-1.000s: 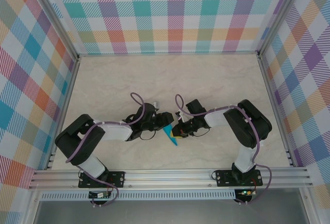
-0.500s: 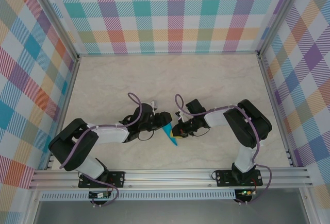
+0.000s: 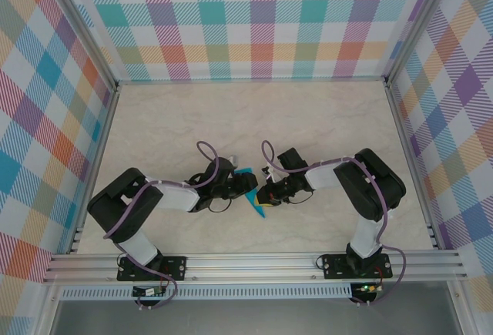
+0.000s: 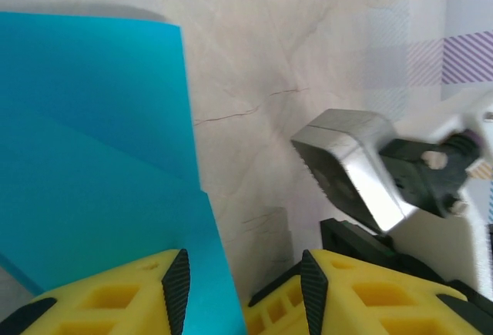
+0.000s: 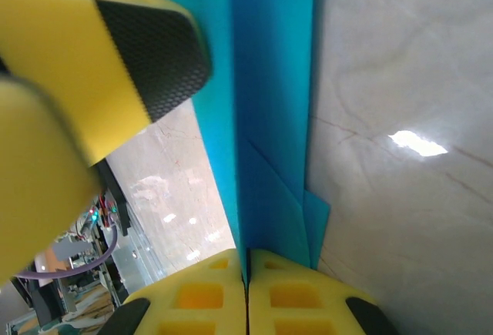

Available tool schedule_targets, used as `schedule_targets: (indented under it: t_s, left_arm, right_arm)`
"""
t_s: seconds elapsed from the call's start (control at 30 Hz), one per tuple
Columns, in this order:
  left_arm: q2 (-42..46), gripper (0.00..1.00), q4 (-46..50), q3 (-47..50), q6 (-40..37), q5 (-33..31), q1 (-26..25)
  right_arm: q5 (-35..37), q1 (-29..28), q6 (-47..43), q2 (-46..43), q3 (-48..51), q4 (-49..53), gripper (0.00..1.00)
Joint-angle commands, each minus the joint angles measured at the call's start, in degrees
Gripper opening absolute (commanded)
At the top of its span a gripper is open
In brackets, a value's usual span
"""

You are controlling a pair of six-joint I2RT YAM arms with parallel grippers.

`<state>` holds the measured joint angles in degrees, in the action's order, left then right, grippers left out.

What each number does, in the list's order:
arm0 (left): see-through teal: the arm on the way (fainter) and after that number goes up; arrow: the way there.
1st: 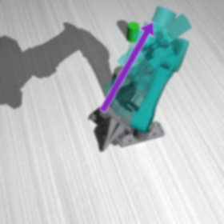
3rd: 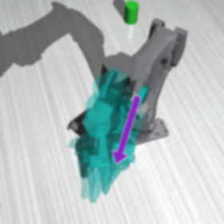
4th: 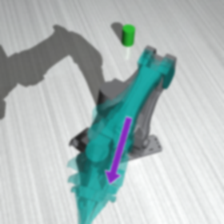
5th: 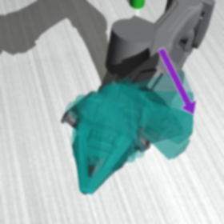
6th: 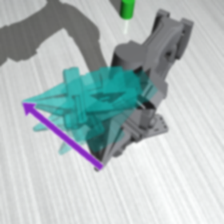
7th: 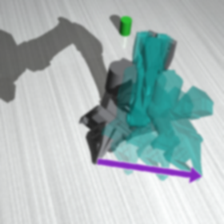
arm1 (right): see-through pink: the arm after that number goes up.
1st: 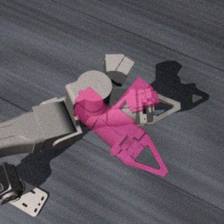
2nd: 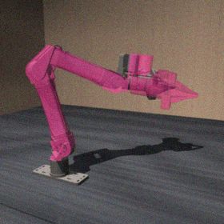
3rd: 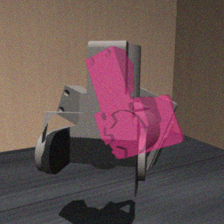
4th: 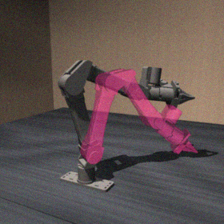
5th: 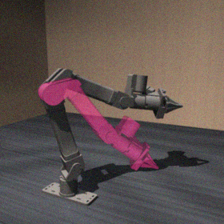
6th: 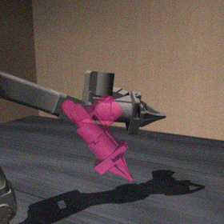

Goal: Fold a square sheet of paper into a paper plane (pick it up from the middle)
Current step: Fold the wing for the fifth time at the center of the table.

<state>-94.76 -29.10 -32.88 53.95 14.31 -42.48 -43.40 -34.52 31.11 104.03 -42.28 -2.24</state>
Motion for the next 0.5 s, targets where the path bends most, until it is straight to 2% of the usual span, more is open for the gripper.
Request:
schedule_targets:
  t_s: [0.0, 0.47]
  left_arm:
    - [-1.5, 0.44, 0.0, -0.3, -1.3, -1.0, -0.5]
    - [-2.4, 0.42, 1.8, 0.5, -1.7, -1.1, -0.6]
  right_arm:
    - [9.1, 0.6, 0.8, 2.7, 1.3, 4.9, 0.07]
    - [7.5, 0.5, 1.3, -6.1, 0.7, 7.9, 0.21]
